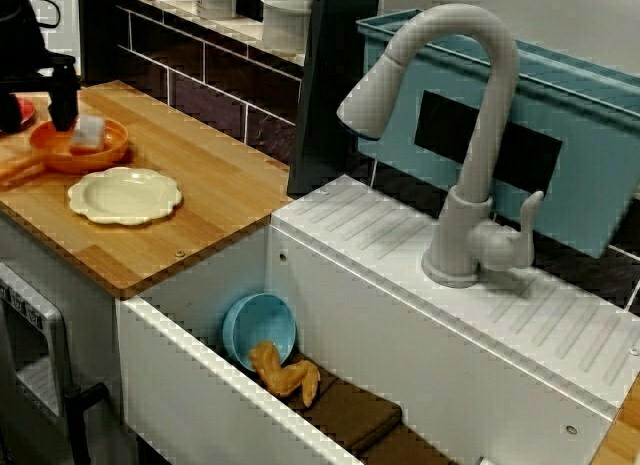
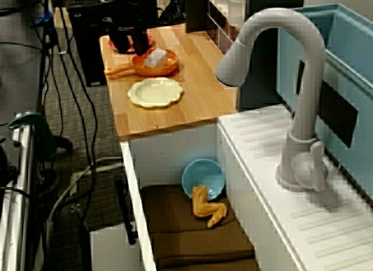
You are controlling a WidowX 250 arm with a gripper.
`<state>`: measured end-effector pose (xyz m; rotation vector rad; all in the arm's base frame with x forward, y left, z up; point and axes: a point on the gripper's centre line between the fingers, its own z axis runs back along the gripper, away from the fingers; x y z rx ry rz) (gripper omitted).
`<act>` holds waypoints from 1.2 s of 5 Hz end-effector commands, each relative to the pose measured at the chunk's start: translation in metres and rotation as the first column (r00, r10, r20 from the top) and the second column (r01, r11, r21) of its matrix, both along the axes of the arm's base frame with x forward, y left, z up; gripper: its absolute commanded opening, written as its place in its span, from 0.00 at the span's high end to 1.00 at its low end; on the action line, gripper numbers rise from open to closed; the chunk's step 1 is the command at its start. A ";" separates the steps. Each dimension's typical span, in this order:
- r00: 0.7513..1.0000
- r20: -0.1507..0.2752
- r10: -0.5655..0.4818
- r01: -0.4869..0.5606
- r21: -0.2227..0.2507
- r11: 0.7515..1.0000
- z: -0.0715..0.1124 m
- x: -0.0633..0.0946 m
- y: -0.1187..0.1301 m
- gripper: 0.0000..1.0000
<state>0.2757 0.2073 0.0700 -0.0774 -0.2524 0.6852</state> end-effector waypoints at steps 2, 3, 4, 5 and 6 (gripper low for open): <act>0.977 0.015 -0.214 0.214 0.036 0.976 0.065 -0.020 -0.039 0.00; 0.955 -0.008 -0.295 0.295 0.057 0.954 0.072 -0.015 -0.064 0.00; 0.901 -0.024 -0.433 0.433 0.121 0.894 0.069 -0.004 -0.075 0.00; 0.872 -0.056 -0.486 0.489 0.141 0.861 0.061 0.002 -0.079 0.00; 0.865 -0.116 -0.488 0.502 0.195 0.843 0.049 0.012 -0.094 0.07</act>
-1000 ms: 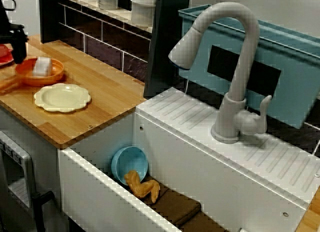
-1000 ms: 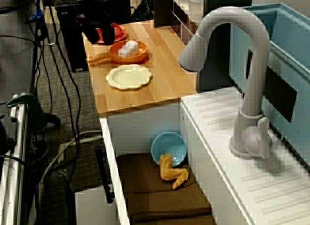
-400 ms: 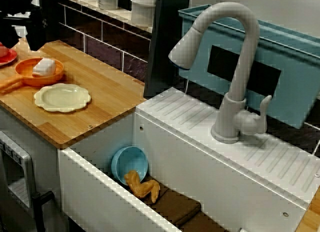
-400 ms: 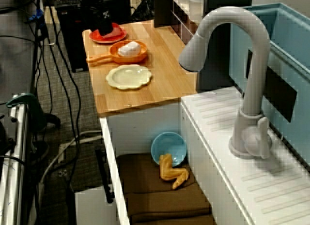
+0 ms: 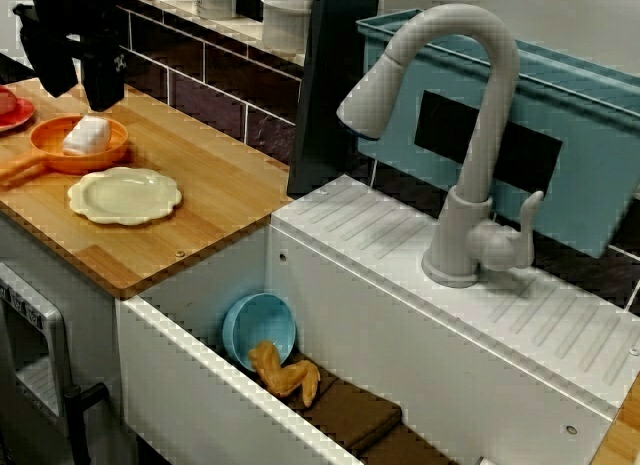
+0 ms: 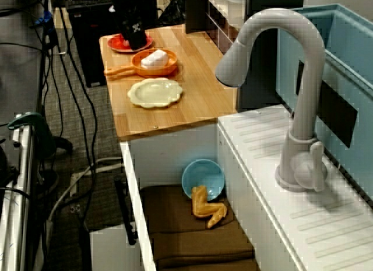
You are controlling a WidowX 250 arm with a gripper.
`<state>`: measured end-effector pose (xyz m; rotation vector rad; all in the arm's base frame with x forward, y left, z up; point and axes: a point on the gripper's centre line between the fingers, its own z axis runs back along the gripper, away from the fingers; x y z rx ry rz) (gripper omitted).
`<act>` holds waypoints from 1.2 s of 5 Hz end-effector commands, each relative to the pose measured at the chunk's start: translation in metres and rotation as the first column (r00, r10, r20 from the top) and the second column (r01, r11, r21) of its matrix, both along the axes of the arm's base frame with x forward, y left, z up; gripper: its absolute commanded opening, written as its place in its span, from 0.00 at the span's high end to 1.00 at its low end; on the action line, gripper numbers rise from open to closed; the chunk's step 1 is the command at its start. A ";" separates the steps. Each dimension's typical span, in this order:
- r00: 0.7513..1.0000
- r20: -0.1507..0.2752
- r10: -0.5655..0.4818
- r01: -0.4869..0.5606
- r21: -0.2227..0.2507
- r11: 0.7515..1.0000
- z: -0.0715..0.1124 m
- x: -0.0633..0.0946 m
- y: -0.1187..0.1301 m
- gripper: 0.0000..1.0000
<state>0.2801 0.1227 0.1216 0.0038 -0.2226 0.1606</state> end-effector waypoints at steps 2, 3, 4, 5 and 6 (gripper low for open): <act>0.998 -0.054 0.017 -0.009 0.151 0.988 -0.043 0.020 -0.033 1.00; 0.999 -0.046 0.028 -0.020 0.160 0.987 -0.053 0.016 -0.031 1.00; 0.998 -0.064 0.023 -0.011 0.170 0.985 -0.057 0.014 -0.027 1.00; 0.995 -0.094 0.012 0.006 0.191 0.982 -0.059 0.014 -0.022 1.00; 0.995 -0.097 0.016 0.004 0.199 0.980 -0.065 0.013 -0.015 1.00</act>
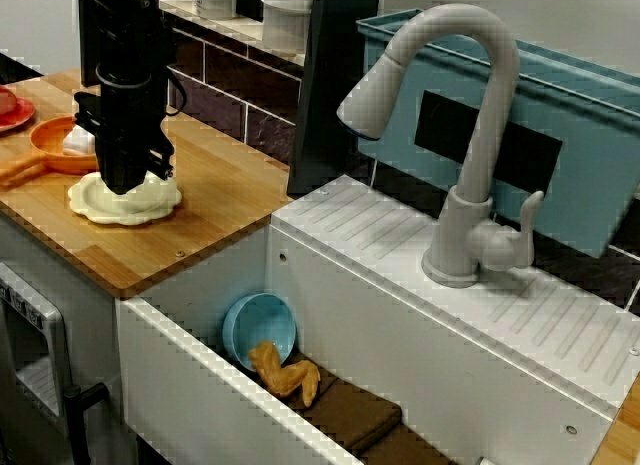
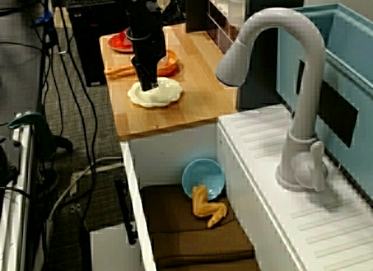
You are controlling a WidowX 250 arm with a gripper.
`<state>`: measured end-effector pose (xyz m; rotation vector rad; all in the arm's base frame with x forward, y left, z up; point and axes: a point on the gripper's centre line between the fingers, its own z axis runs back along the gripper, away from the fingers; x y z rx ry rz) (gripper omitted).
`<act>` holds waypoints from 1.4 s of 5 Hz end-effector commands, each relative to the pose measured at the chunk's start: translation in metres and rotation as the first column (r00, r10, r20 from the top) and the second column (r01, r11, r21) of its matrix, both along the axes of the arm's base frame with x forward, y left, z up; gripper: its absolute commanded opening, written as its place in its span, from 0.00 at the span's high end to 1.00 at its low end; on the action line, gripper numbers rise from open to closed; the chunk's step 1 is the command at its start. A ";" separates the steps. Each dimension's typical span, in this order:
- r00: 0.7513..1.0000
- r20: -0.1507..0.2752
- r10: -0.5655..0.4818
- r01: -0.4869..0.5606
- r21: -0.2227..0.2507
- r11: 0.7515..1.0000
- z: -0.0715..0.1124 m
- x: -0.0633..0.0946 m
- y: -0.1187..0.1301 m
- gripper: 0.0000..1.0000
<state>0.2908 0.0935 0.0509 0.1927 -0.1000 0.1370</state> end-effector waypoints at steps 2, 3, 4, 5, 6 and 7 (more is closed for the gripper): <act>0.999 0.026 0.025 -0.025 0.006 1.000 -0.001 0.005 0.020 1.00; 0.999 0.023 0.029 -0.029 -0.009 1.000 -0.006 0.005 0.016 1.00; 1.000 0.013 0.019 -0.019 -0.002 1.000 -0.014 0.005 0.009 1.00; 1.000 0.005 0.016 -0.016 -0.009 1.000 -0.019 0.006 0.004 1.00; 1.000 -0.006 0.022 -0.023 -0.042 0.999 -0.020 0.012 -0.002 1.00; 1.000 -0.012 0.024 -0.025 -0.086 0.996 -0.014 0.017 -0.012 1.00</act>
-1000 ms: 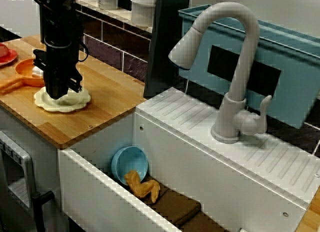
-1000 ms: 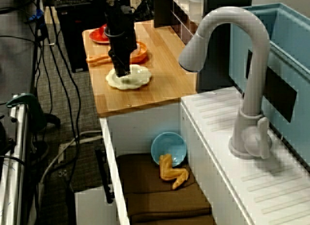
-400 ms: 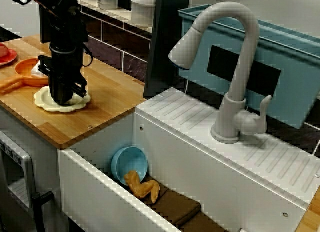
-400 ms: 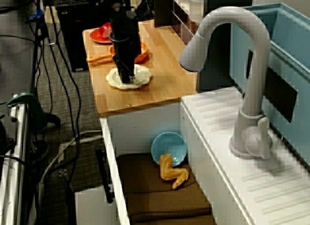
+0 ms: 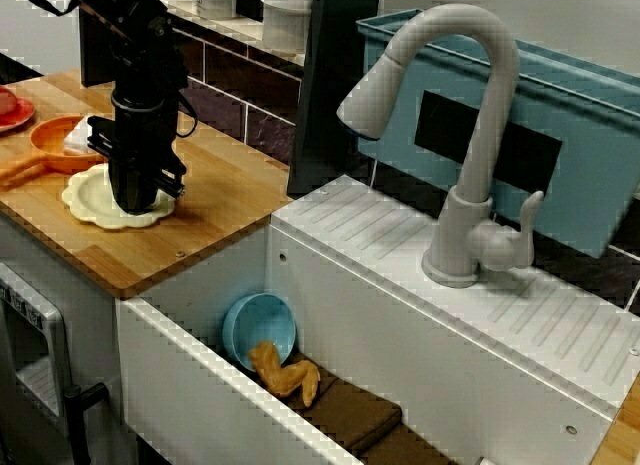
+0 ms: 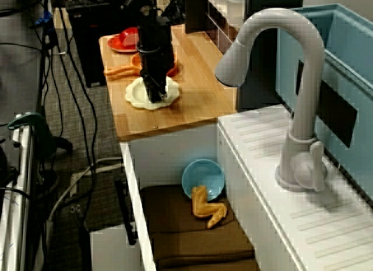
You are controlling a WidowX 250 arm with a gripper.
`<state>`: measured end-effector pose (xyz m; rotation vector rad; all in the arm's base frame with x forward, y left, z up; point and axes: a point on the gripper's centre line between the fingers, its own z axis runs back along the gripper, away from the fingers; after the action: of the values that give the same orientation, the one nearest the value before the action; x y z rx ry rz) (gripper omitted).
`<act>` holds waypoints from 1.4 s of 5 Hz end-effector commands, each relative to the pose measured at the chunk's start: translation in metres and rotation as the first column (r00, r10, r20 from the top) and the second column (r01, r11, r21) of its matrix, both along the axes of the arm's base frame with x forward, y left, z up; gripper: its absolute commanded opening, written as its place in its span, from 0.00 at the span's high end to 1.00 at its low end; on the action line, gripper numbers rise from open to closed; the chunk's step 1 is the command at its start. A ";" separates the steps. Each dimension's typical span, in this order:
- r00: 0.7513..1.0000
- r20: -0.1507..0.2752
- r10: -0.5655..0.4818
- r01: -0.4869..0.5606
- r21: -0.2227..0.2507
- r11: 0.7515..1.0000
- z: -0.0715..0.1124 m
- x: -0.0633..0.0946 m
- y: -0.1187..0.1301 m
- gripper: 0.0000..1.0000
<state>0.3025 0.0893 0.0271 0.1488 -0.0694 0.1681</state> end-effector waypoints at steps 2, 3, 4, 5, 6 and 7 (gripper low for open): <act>0.999 -0.031 -0.018 0.015 -0.110 0.994 0.022 0.016 -0.025 1.00; 0.998 -0.050 -0.028 0.023 -0.116 0.993 0.019 0.020 -0.033 1.00; 0.998 -0.054 -0.032 0.027 -0.079 0.997 0.014 0.019 -0.035 1.00; 0.999 -0.038 -0.002 -0.002 -0.102 0.995 0.023 0.020 -0.021 1.00; 0.999 -0.017 0.034 -0.035 -0.125 0.992 0.041 0.020 -0.003 1.00; 0.999 -0.003 0.054 -0.054 -0.145 0.988 0.052 0.015 0.013 1.00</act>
<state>0.3109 0.0963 0.0508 -0.0125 0.0446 0.2354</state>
